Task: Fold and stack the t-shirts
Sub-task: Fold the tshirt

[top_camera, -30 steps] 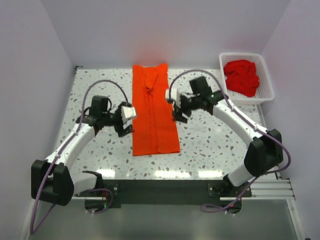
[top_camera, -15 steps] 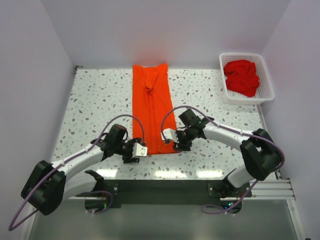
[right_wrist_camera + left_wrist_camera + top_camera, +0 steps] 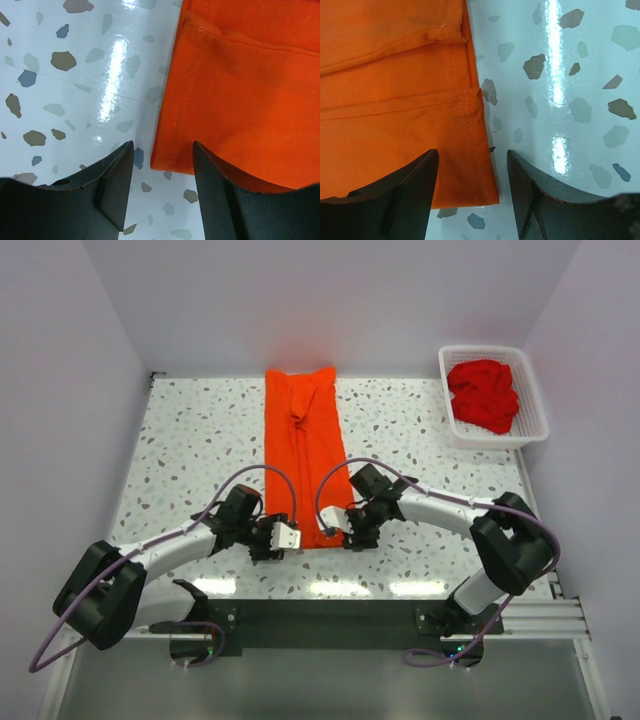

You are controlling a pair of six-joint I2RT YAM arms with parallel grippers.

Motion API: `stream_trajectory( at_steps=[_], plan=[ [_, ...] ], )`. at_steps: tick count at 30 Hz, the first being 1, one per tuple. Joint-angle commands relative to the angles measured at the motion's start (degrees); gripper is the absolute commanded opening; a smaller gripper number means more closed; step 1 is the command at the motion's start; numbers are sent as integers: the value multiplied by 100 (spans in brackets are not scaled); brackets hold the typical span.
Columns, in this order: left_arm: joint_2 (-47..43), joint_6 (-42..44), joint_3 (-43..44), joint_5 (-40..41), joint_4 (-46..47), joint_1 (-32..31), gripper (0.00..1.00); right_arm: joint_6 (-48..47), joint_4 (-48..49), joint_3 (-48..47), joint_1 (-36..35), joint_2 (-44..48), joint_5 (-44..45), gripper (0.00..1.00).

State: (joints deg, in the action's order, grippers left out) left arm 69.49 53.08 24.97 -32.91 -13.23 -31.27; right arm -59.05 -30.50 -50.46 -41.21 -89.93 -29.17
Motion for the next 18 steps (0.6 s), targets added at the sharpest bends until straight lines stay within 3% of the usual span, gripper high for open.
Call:
stream_trajectory(
  at_steps=[1,12,17,18],
  plan=[
    [231,124,104,302,76,-29,61,-221,-315,-210,-36,10,-185,54],
    [144,458,-1,320,-293,-29,54,182,-149,-280,-291,-508,605,50],
    [248,528,60,293,-355,-29,45,420,141,-96,-414,-534,973,40],
    [284,545,87,311,-399,-29,43,516,176,-79,-449,-569,1053,34]
  ],
)
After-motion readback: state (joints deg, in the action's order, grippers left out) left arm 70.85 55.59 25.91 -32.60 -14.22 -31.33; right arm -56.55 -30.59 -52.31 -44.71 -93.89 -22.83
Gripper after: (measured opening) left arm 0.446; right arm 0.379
